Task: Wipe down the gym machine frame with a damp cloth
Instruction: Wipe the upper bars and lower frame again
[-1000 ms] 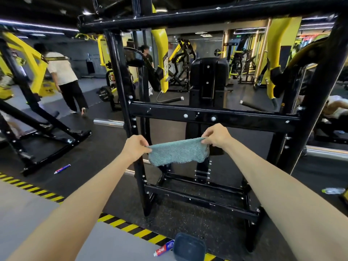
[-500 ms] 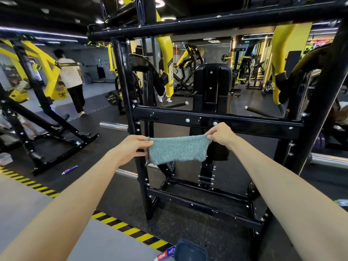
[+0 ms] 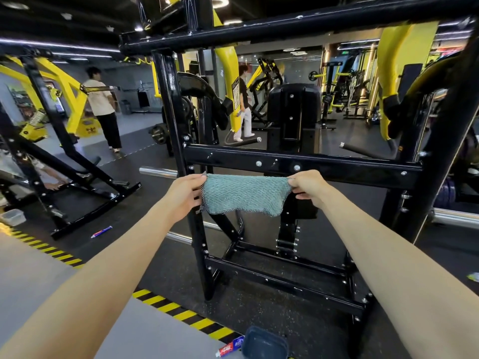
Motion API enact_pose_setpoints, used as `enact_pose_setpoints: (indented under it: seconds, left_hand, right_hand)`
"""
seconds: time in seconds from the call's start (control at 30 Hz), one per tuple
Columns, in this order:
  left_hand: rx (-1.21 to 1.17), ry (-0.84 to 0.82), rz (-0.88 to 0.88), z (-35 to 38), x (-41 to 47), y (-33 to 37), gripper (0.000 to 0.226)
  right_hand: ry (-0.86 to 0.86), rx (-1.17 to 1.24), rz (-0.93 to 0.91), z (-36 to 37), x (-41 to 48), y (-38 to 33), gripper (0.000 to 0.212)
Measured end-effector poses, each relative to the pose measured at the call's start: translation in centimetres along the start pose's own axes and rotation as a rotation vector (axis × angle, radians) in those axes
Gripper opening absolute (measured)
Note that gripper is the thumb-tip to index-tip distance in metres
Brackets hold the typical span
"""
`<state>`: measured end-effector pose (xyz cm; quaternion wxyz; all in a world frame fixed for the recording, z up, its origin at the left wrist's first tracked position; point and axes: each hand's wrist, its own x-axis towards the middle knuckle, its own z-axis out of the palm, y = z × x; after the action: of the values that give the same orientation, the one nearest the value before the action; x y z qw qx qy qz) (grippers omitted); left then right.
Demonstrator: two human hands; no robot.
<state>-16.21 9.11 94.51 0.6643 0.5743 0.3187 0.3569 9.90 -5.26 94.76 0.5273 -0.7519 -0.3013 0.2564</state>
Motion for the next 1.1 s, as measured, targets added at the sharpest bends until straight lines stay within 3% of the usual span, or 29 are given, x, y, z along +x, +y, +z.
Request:
enact_pose_setpoints:
  seconds: [0.17, 0.27, 0.37, 0.5, 0.63, 0.87, 0.93, 1.0, 1.1]
  left_hand:
    - [-0.090, -0.055, -0.002, 1.5, 0.3, -0.1, 0.022]
    - [-0.139, -0.055, -0.069, 2.0, 1.1, -0.6, 0.026]
    - [-0.153, 0.075, -0.202, 3.6, 2.1, -1.5, 0.023]
    - [0.076, 0.274, -0.230, 5.0, 4.1, -3.4, 0.032]
    - [0.353, 0.352, -0.224, 7.5, 5.1, -4.8, 0.049]
    - [0.548, 0.059, -0.183, 17.1, 4.8, -6.7, 0.049]
    - [0.391, -0.015, -0.236, 18.4, 4.6, -6.7, 0.042]
    - [0.081, -0.117, -0.325, 18.1, 4.5, -6.4, 0.038]
    - [-0.051, -0.157, -0.289, 17.1, 5.0, -6.9, 0.038]
  right_hand:
    - [0.067, 0.177, -0.026, 0.3, 0.4, 0.4, 0.025]
    - [0.014, 0.295, 0.030, 0.6, 0.8, 0.8, 0.018]
    - [-0.003, 0.336, 0.050, 1.1, 1.5, 1.5, 0.022]
    - [0.037, 0.194, 0.031, 1.8, 2.1, 2.8, 0.036]
    - [-0.088, 0.285, 0.167, 2.1, 2.5, 4.2, 0.040]
    - [-0.290, 0.249, 0.204, 3.9, 3.4, 4.8, 0.046]
    - [-0.320, 0.264, 0.193, 3.1, 3.8, 5.1, 0.048]
    - [-0.374, 0.296, 0.170, 1.8, 4.6, 5.9, 0.042]
    - [-0.416, 0.337, 0.145, 0.1, 5.7, 7.5, 0.010]
